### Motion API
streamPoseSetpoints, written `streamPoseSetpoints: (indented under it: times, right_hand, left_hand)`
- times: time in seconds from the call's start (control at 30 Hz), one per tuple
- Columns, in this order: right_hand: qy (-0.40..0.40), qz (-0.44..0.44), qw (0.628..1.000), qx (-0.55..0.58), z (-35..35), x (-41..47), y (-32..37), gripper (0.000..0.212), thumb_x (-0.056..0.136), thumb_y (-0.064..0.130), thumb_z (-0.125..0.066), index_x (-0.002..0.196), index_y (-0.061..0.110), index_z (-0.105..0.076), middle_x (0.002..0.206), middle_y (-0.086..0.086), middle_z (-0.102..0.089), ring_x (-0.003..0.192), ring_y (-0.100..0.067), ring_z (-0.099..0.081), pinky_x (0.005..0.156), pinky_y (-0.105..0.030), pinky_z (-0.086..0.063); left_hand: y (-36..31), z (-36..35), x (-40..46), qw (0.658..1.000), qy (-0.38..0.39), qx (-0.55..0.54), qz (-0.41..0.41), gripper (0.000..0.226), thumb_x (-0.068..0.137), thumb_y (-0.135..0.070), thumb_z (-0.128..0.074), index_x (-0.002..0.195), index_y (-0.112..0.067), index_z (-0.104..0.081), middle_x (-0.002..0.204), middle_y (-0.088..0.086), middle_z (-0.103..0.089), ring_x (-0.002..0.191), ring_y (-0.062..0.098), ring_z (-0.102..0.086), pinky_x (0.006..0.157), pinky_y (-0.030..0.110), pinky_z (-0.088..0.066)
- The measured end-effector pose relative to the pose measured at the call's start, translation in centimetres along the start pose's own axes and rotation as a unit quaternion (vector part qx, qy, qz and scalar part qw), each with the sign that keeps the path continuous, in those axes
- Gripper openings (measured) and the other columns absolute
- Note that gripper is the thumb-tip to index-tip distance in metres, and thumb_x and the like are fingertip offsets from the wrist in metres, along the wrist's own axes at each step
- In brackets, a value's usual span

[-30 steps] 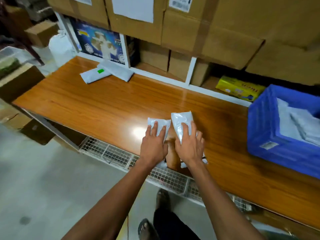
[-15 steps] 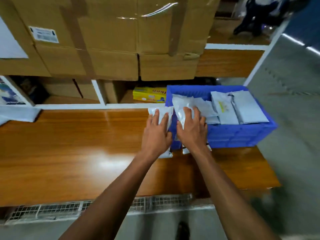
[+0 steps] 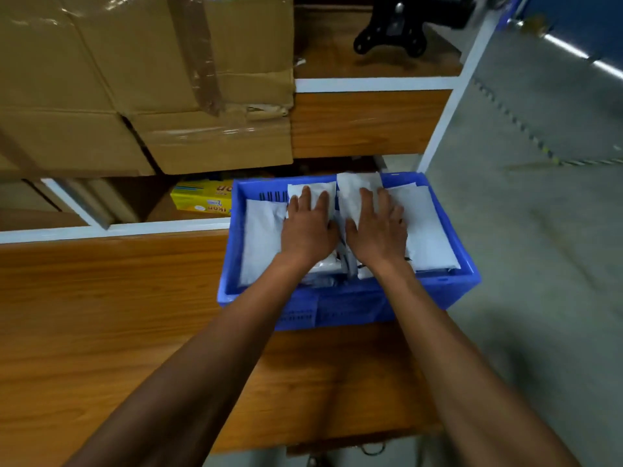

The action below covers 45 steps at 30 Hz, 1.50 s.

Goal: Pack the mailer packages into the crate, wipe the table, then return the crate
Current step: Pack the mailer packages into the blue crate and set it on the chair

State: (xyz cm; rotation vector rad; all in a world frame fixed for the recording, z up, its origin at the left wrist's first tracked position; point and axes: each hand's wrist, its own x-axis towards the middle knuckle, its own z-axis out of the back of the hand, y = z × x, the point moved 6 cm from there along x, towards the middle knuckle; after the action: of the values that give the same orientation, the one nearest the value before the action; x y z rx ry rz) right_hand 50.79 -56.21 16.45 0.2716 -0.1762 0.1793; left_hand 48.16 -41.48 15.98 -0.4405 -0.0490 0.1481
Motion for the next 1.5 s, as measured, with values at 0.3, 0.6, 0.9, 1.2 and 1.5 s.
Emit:
streamPoseSetpoints:
  times: [0.3,0.6,0.9,1.2,1.5]
  right_hand:
    - [0.063,0.0,0.997,0.034,-6.6,3.0,-0.5,0.071,0.109,0.059,-0.027,0.169,0.025,-0.012,0.175,-0.02,-0.004,0.159,-0.047,-0.002,0.127,-0.061,-0.012]
    - [0.078,-0.003,0.997,0.02,-8.6,3.1,-1.6,0.07,0.11,0.045,-0.035,0.168,0.013,-0.012,0.171,-0.03,-0.005,0.157,-0.052,-0.011,0.124,-0.063,-0.023]
    - [0.055,0.013,0.996,0.063,-5.7,1.9,0.5,0.063,0.113,0.025,-0.038,0.165,-0.002,-0.017,0.174,-0.026,-0.009,0.162,-0.041,-0.007,0.131,-0.048,-0.008]
    - [-0.036,0.089,0.972,0.217,-1.0,-11.6,14.2,0.039,0.102,0.005,-0.054,0.141,0.003,-0.056,0.135,-0.02,-0.06,0.121,-0.035,-0.058,0.104,-0.048,-0.051]
    - [0.078,0.209,0.947,0.231,-9.4,-26.8,35.4,0.033,0.102,0.015,-0.059,0.135,0.012,-0.061,0.129,-0.008,-0.06,0.117,-0.029,-0.056,0.1,-0.045,-0.051]
  left_hand:
    - [2.5,-6.4,2.8,0.991,0.093,0.062,0.07,0.086,0.105,-0.061,-0.037,0.171,-0.021,0.003,0.175,0.016,0.018,0.161,0.043,0.015,0.13,0.057,-0.001]
    - [2.2,-8.1,2.7,0.989,0.096,0.095,0.052,0.105,0.099,-0.058,-0.057,0.169,-0.016,0.008,0.173,0.021,0.024,0.159,0.047,0.018,0.13,0.06,-0.003]
    - [2.6,-4.5,1.5,0.998,0.059,0.012,-0.023,0.091,0.105,-0.046,-0.052,0.17,-0.01,-0.001,0.175,0.022,0.009,0.163,0.041,0.008,0.132,0.053,-0.002]
    - [11.4,7.2,-13.1,0.988,-0.091,-0.115,-0.037,0.057,0.097,-0.019,-0.058,0.152,-0.01,-0.049,0.154,0.015,-0.049,0.141,0.034,-0.046,0.118,0.045,-0.042]
    - [35.2,11.0,-33.1,0.984,-0.094,-0.083,0.129,0.045,0.104,-0.025,-0.053,0.148,-0.014,-0.055,0.144,0.012,-0.055,0.128,0.034,-0.053,0.104,0.045,-0.047]
